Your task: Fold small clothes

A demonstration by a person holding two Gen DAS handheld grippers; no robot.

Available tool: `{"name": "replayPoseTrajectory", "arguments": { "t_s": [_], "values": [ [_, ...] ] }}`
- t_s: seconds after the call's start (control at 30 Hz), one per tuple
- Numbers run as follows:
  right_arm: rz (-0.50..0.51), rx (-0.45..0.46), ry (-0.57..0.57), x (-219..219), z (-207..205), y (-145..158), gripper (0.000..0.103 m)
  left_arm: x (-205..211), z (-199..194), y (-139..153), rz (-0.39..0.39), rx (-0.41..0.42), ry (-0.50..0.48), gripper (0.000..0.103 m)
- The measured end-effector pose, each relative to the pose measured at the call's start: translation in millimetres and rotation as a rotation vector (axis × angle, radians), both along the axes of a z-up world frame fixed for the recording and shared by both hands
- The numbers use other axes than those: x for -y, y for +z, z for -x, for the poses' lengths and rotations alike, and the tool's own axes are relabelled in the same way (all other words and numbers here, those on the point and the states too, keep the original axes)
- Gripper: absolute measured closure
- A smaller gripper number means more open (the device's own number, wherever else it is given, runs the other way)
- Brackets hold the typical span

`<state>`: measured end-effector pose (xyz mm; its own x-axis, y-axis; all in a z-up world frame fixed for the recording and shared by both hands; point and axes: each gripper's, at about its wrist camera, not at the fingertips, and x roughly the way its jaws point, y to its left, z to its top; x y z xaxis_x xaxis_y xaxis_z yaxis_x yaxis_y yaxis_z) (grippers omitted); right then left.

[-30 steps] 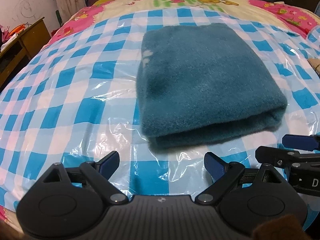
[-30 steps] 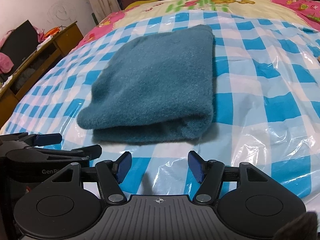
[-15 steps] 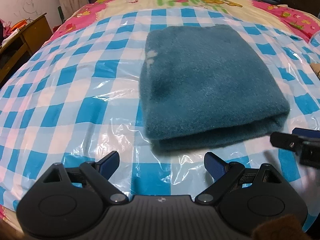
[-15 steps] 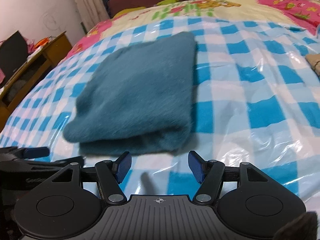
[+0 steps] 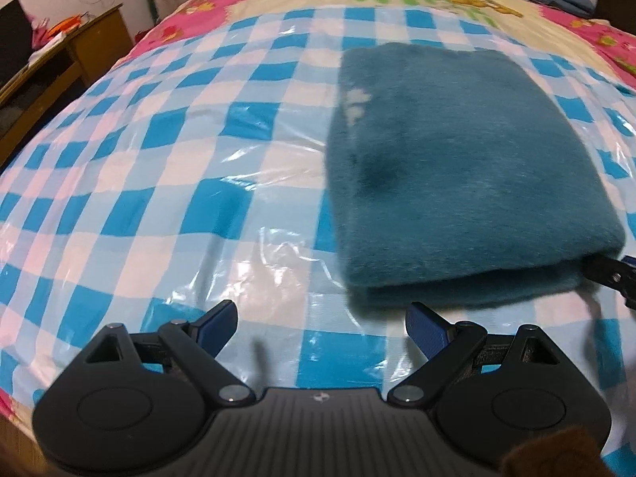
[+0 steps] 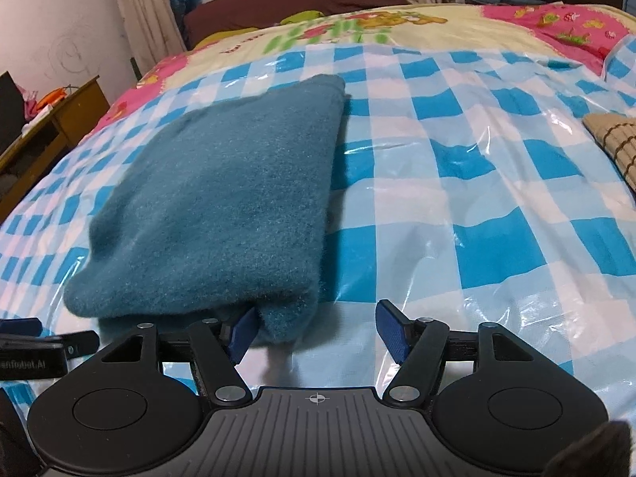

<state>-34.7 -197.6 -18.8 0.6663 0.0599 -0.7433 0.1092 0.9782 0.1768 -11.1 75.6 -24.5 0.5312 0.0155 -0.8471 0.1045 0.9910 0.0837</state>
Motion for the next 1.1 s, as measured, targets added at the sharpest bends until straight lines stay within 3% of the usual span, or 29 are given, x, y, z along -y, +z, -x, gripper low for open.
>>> {"name": "replayPoseTrajectory", "arguments": {
  "t_s": [0.53, 1.1],
  "values": [
    [-0.108, -0.015, 0.105, -30.0, 23.7, 16.3, 0.036, 9.8, 10.4, -4.0, 0.008, -0.048, -0.033, 0.007],
    [-0.074, -0.042, 0.118, -42.1, 32.3, 11.7, 0.031, 17.2, 22.7, -5.0, 0.04, -0.076, -0.057, 0.007]
  ]
}}
